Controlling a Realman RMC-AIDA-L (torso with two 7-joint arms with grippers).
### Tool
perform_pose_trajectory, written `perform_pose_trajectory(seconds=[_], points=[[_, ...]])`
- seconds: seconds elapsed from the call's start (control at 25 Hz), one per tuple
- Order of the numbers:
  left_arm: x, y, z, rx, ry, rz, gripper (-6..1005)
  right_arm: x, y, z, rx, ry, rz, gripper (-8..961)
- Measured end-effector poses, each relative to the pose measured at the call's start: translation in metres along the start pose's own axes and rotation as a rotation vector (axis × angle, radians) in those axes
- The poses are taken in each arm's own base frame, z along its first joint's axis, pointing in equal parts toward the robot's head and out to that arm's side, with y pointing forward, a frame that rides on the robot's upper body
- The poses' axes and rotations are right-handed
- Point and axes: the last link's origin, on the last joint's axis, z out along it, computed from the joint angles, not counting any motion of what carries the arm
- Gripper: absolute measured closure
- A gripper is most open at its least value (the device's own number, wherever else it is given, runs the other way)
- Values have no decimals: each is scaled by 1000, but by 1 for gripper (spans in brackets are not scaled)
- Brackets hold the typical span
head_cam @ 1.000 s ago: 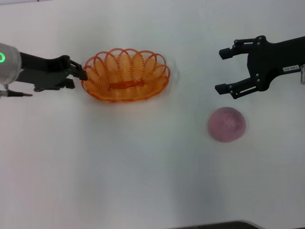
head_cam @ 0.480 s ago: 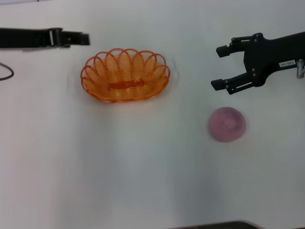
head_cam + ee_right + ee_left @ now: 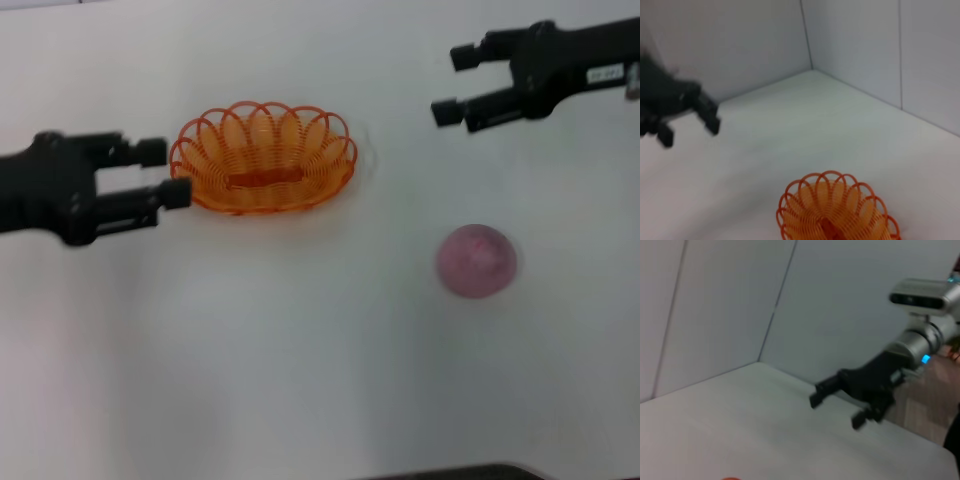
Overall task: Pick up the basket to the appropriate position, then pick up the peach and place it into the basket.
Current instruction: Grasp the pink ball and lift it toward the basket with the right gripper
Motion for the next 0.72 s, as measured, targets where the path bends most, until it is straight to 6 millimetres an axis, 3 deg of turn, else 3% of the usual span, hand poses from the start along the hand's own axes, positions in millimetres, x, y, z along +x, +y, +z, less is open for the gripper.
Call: perform_pose_trajectory(seconds=[0.2, 0.4, 0.56, 0.72], points=[[-41, 0, -22, 73, 25, 8, 270, -29, 2, -16, -66, -15, 40, 14], [-68, 7, -27, 85, -19, 22, 233, -73, 13, -35, -56, 66, -5, 14], [-84, 6, -24, 78, -78, -1, 174, -98, 22, -33, -9, 190, -6, 14], [-88, 5, -24, 78, -105, -11, 107, -107, 32, -20, 31, 338, -38, 14]])
